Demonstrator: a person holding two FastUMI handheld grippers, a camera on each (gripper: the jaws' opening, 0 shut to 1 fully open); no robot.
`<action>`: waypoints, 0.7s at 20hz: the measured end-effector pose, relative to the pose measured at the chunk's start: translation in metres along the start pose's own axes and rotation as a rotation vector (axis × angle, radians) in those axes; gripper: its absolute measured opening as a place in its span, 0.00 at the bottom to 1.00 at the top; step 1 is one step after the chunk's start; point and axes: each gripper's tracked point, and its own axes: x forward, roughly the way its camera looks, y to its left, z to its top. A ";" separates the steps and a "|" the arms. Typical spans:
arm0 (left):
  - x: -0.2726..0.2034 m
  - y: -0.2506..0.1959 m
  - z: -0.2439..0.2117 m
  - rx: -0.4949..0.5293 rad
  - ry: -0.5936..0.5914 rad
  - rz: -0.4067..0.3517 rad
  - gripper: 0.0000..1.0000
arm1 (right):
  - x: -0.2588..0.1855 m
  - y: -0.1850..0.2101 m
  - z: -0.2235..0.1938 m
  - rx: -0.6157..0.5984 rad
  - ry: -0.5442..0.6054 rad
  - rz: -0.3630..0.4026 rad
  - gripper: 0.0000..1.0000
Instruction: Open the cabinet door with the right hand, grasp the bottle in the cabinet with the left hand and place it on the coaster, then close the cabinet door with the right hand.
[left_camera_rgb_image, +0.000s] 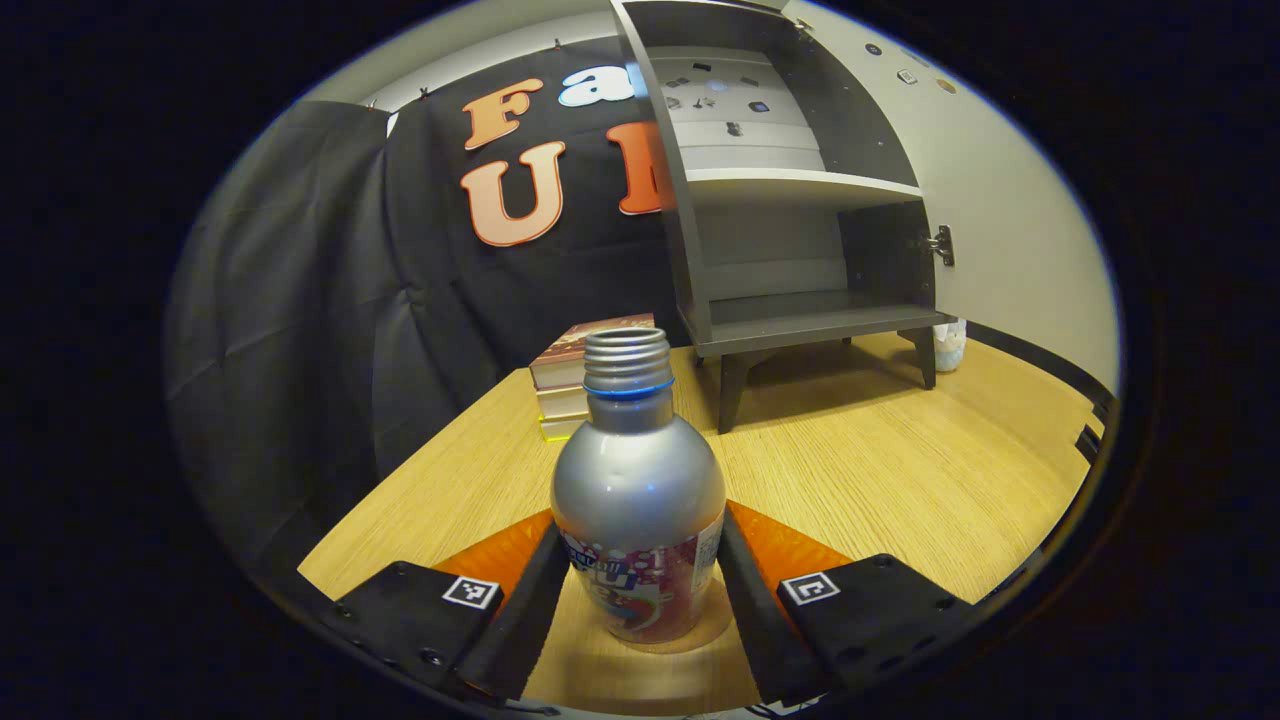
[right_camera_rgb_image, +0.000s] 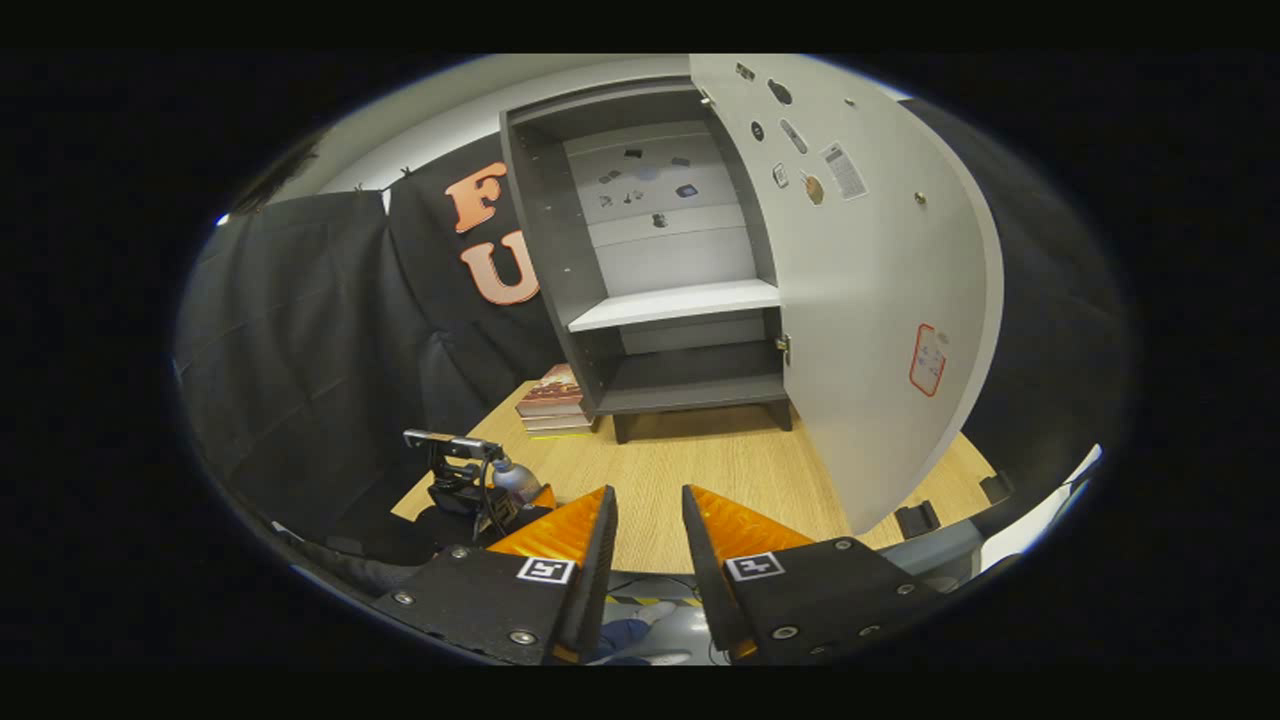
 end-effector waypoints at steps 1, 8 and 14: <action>-0.002 0.001 -0.002 -0.020 0.008 0.007 0.87 | -0.002 -0.001 -0.001 0.000 0.002 0.000 0.41; -0.004 0.006 -0.005 -0.047 0.012 0.026 0.88 | -0.012 0.000 -0.007 -0.001 0.016 0.008 0.41; -0.010 0.008 0.001 -0.085 0.002 0.027 0.96 | -0.018 0.003 -0.008 -0.004 0.013 0.012 0.41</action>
